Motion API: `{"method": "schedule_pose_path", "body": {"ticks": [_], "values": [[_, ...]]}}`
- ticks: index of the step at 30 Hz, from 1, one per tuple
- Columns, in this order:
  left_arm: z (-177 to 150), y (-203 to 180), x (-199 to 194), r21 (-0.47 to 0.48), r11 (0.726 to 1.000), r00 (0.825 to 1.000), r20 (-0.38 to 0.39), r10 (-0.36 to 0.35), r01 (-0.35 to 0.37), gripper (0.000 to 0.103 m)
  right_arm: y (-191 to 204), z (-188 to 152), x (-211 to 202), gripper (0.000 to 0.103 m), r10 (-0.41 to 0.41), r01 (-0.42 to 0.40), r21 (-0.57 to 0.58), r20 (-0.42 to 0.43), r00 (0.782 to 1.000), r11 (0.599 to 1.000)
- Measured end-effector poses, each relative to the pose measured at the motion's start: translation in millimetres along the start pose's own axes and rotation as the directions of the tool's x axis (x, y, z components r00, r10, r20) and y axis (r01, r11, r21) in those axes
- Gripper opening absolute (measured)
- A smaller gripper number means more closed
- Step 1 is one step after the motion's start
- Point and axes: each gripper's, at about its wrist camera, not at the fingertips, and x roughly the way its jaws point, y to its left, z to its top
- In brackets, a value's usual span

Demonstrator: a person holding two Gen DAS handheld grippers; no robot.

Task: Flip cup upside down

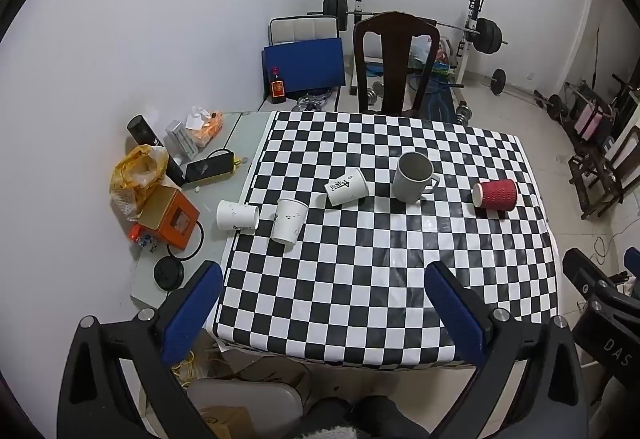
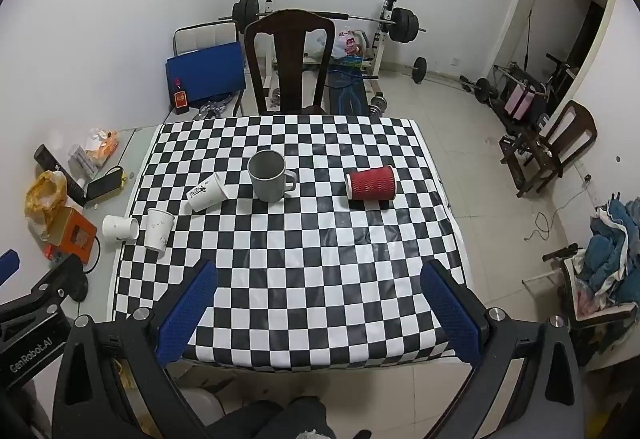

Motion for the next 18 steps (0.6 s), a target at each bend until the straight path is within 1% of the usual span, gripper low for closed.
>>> {"method": "schedule_pose_path", "body": {"ticks": [3, 4, 7, 10, 11, 18], "values": [[0, 0, 0, 0.006, 1.000, 1.000, 0.003, 0.002, -0.002, 0.103, -1, 0, -1, 0.102, 0.012, -0.013, 0.008, 0.010, 1.000, 1.000], [5, -5, -5, 0.009, 1.000, 1.000, 0.002, 0.001, -0.001, 0.103, -1, 0, -2, 0.102, 0.008, -0.008, 0.007, 0.013, 1.000, 1.000], [7, -11, -10, 0.010, 1.000, 1.000, 0.010, 0.010, -0.010, 0.103, -1, 0, -3, 0.102, 0.007, -0.007, -0.001, 0.011, 1.000, 1.000], [5, -10, -15, 0.003, 1.000, 1.000, 0.016, 0.000, 0.000, 0.103, -1, 2, -4, 0.102, 0.006, -0.006, -0.008, 0.012, 1.000, 1.000], [7, -14, -14, 0.002, 1.000, 1.000, 0.015, 0.001, -0.001, 0.103, -3, 1, -5, 0.102, 0.006, -0.006, 0.006, 0.019, 1.000, 1.000], [3, -11, -11, 0.005, 1.000, 1.000, 0.021, -0.001, 0.001, 0.103, -2, 3, -8, 0.102, 0.010, -0.010, 0.007, 0.019, 1.000, 1.000]]}}
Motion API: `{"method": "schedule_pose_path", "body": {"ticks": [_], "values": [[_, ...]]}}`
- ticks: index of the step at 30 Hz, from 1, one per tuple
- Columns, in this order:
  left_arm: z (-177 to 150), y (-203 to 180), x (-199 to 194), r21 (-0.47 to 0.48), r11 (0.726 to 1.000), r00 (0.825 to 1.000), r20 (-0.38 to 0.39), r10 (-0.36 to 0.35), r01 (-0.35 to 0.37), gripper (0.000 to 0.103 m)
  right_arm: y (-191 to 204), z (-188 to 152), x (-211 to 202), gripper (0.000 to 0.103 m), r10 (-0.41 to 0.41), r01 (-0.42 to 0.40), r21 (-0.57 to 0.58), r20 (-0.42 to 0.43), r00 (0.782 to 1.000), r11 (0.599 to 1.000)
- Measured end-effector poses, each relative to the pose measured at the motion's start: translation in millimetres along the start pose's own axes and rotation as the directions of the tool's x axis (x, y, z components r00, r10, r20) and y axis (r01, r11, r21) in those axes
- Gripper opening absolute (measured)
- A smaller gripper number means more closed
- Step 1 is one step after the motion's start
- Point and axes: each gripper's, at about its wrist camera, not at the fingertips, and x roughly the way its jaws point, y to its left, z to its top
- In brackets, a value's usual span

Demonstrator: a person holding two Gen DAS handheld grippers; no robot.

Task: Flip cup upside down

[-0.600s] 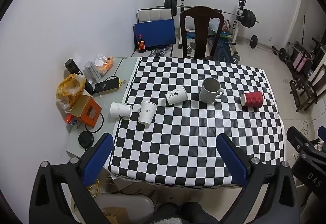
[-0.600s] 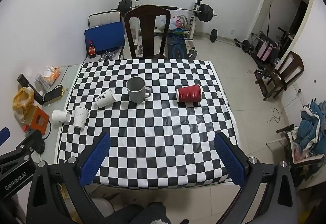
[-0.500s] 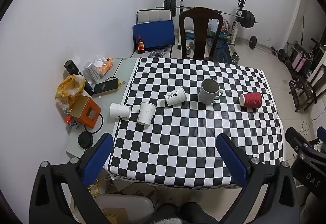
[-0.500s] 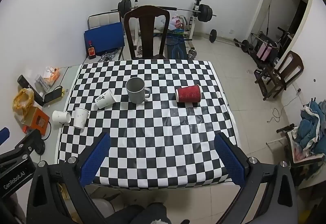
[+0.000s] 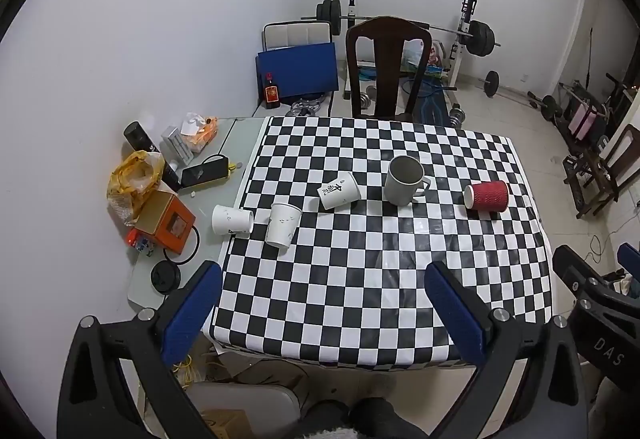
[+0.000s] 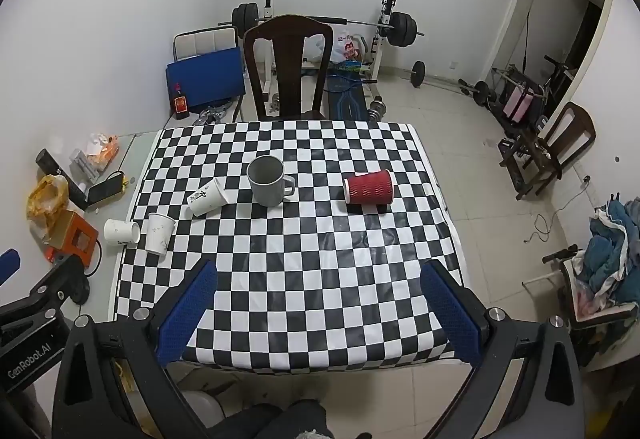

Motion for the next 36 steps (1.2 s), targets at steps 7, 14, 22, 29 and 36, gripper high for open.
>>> {"method": "schedule_pose_path", "body": {"ticks": [7, 14, 22, 29, 36], "values": [[5.4, -7.5, -8.0, 0.007, 1.000, 1.000, 0.007, 0.004, -0.004, 0.103, 0.3, 5.3, -3.4, 0.102, 0.005, -0.005, -0.001, 0.004, 1.000, 1.000], [5.2, -5.8, -8.1, 0.006, 1.000, 1.000, 0.009, -0.001, 0.001, 0.103, 0.9, 3.6, -5.8, 0.102, 0.006, -0.006, -0.002, 0.009, 1.000, 1.000], [4.4, -3.5, -6.4, 0.009, 1.000, 1.000, 0.010, -0.003, 0.003, 0.103, -0.3, 2.6, -6.8, 0.102, 0.005, -0.005, -0.002, 0.013, 1.000, 1.000], [4.2, -3.1, -7.0, 0.006, 1.000, 1.000, 0.011, -0.008, 0.008, 0.103, -1.5, 1.5, -7.9, 0.102, 0.005, -0.005, 0.001, 0.020, 1.000, 1.000], [4.1, -3.3, -9.1, 0.004, 1.000, 1.000, 0.013, -0.008, 0.008, 0.103, -2.4, 1.0, -8.4, 0.102, 0.005, -0.005, 0.000, 0.023, 1.000, 1.000]]}}
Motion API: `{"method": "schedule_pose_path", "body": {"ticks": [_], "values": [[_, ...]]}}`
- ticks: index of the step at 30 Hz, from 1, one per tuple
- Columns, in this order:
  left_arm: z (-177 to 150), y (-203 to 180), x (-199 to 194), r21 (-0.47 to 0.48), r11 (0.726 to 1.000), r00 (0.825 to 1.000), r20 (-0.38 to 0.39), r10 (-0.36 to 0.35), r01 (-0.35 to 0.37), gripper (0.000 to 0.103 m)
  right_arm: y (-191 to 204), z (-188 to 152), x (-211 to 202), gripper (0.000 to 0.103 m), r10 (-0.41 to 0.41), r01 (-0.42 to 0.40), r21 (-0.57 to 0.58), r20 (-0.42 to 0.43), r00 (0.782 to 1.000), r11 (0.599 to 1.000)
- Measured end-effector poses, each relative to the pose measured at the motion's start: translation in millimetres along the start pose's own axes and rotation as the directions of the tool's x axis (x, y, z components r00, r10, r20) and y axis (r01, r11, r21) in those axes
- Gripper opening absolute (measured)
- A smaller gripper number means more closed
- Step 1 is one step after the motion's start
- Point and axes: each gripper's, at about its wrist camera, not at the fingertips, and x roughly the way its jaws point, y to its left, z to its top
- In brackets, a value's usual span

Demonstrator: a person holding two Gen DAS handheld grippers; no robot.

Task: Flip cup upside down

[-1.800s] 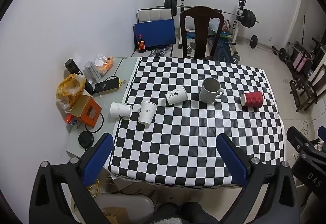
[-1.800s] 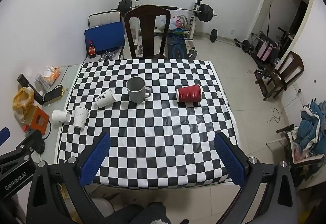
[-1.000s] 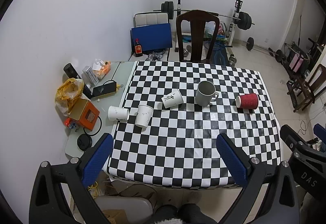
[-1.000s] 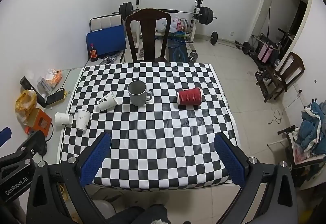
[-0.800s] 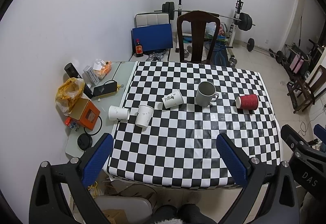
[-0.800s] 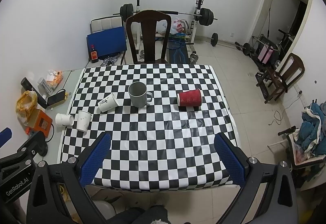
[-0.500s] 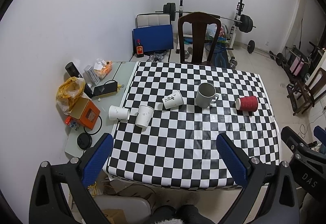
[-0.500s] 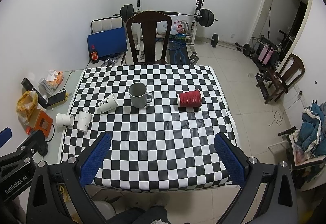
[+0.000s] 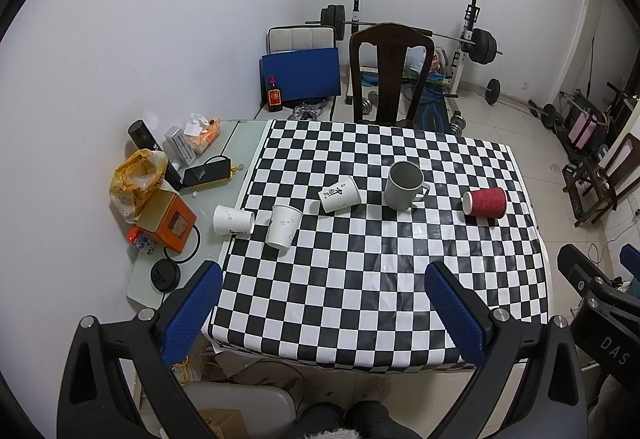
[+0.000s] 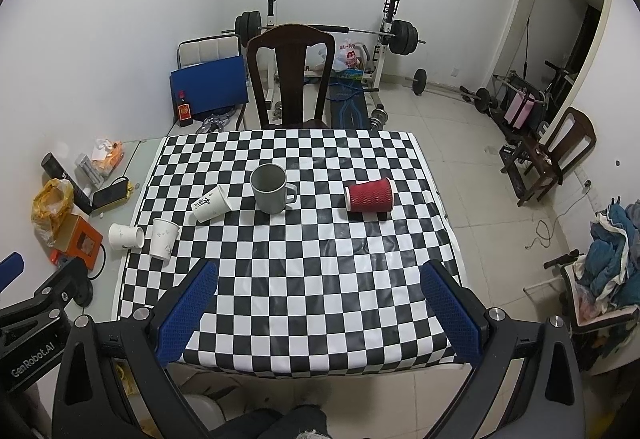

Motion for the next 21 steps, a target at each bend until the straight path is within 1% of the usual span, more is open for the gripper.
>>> {"method": "schedule_pose_path", "body": {"ticks": [21], "values": [[1.6, -1.0, -2.6, -0.002, 1.000, 1.000, 0.004, -0.001, 0.001, 0.103, 0.2, 0.2, -1.9, 0.102, -0.001, 0.001, 0.000, 0.008, 1.000, 1.000]]}}
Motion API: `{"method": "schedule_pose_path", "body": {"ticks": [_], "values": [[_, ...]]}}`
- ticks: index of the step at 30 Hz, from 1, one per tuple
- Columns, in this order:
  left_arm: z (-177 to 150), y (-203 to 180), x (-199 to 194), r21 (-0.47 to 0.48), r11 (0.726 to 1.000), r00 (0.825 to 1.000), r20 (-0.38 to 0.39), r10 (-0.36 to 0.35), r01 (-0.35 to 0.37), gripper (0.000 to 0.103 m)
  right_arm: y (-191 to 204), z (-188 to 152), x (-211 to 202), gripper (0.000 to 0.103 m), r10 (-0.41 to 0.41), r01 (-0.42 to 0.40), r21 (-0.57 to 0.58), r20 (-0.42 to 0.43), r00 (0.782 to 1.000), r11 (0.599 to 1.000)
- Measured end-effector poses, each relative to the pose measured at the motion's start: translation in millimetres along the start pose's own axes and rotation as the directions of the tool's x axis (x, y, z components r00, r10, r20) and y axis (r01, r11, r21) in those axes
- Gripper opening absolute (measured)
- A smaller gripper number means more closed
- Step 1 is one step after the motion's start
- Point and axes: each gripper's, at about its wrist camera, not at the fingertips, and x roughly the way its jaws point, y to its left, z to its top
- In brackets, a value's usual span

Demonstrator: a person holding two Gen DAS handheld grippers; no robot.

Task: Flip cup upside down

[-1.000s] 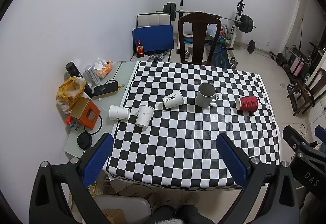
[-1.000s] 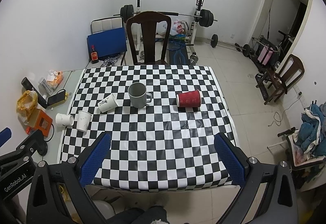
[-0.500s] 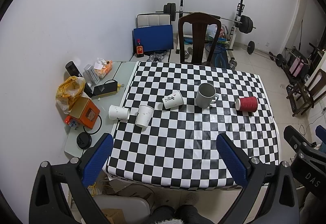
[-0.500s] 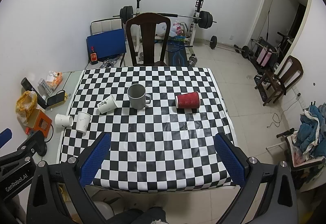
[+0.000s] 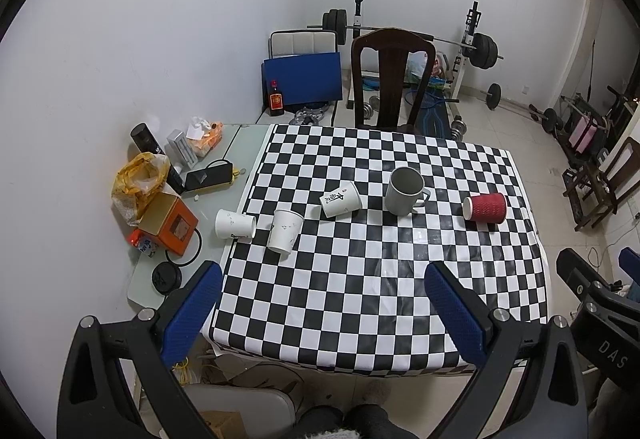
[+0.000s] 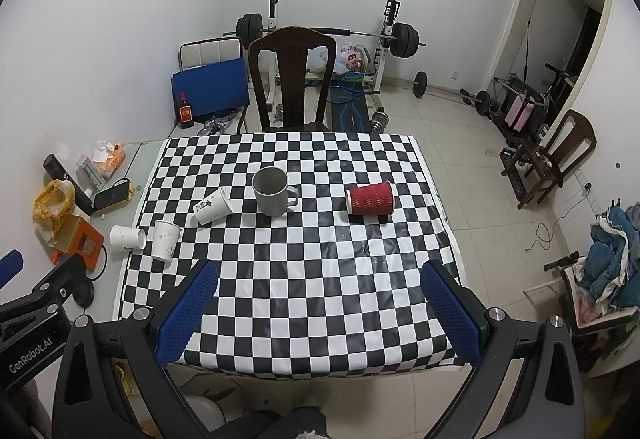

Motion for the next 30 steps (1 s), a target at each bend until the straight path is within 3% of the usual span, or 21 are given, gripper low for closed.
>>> {"method": "schedule_pose_path", "body": {"ticks": [8, 15, 21, 24, 27, 30], "values": [[1, 1, -1, -0.009, 1.000, 1.000, 0.002, 0.006, -0.006, 0.103, -2, 1, 4, 0.102, 0.008, -0.008, 0.001, -0.001, 1.000, 1.000], [17, 4, 27, -0.078, 0.991, 0.993, 0.018, 0.113, -0.112, 0.103, 6, 26, 22, 0.102, 0.035, -0.036, -0.012, -0.032, 0.999, 0.999], [11, 49, 107, -0.153, 0.950, 0.961, -0.097, 0.260, -0.272, 0.103, 26, 22, 102, 0.102, 0.060, -0.068, -0.072, -0.109, 0.992, 0.995], [4, 90, 160, -0.203, 0.929, 0.938, -0.226, 0.263, -0.309, 0.103, 52, 12, 166, 0.102, 0.047, -0.066, -0.095, -0.190, 0.981, 0.993], [-9, 137, 214, -0.286, 0.906, 0.916, -0.344, 0.208, -0.313, 0.102, 79, -2, 235, 0.102, 0.059, -0.092, -0.095, -0.301, 0.952, 0.991], [-14, 171, 256, -0.338, 0.884, 0.901, -0.396, 0.178, -0.323, 0.090, 107, -21, 300, 0.090, 0.030, -0.076, -0.105, -0.378, 0.925, 0.992]]}}
